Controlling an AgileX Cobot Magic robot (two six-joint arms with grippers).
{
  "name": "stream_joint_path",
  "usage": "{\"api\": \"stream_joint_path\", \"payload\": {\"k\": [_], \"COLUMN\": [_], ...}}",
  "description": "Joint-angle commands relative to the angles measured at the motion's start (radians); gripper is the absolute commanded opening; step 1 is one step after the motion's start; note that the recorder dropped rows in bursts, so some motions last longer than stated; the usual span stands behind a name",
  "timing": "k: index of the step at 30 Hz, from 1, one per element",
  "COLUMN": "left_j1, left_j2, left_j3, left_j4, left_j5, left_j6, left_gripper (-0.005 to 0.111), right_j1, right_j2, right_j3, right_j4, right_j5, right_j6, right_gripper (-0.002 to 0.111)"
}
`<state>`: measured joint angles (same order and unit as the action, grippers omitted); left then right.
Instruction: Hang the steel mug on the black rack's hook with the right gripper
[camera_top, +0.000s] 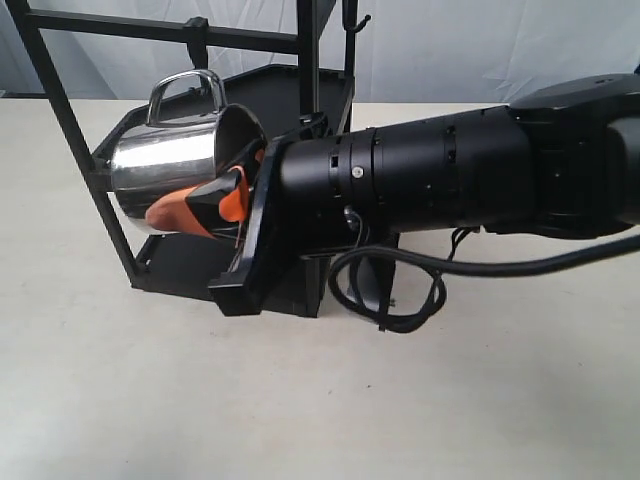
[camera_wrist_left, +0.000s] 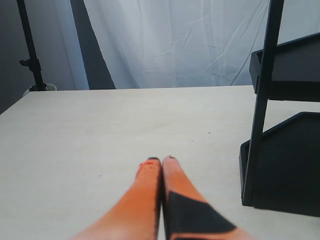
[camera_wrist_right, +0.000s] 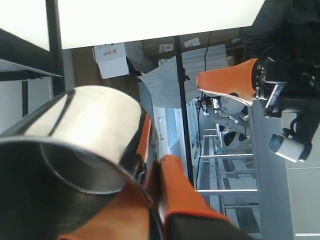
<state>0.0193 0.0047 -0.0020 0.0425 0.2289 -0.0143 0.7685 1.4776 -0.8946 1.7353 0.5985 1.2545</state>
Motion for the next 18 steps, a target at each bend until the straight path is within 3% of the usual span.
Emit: {"api": "stream_joint_path", "payload": {"k": [1,18], "left_j1": [-0.001,-0.001], "left_j2": [-0.005,-0.005], "left_j3": [0.002,0.002], "left_j4": [0.001,0.001], "left_j5": [0.002,0.002], "left_j6": [-0.002,-0.002], "left_gripper": [0.002,0.002], "right_j1": [0.001,0.001], "right_j2": [-0.002,0.035], "right_j3": [-0.008,-0.008], "right_j4": [0.009,0.009], "right_j5": [-0.033,-0.075], "right_j6": [0.005,0.005], "right_gripper": [-0.001,-0.001]}}
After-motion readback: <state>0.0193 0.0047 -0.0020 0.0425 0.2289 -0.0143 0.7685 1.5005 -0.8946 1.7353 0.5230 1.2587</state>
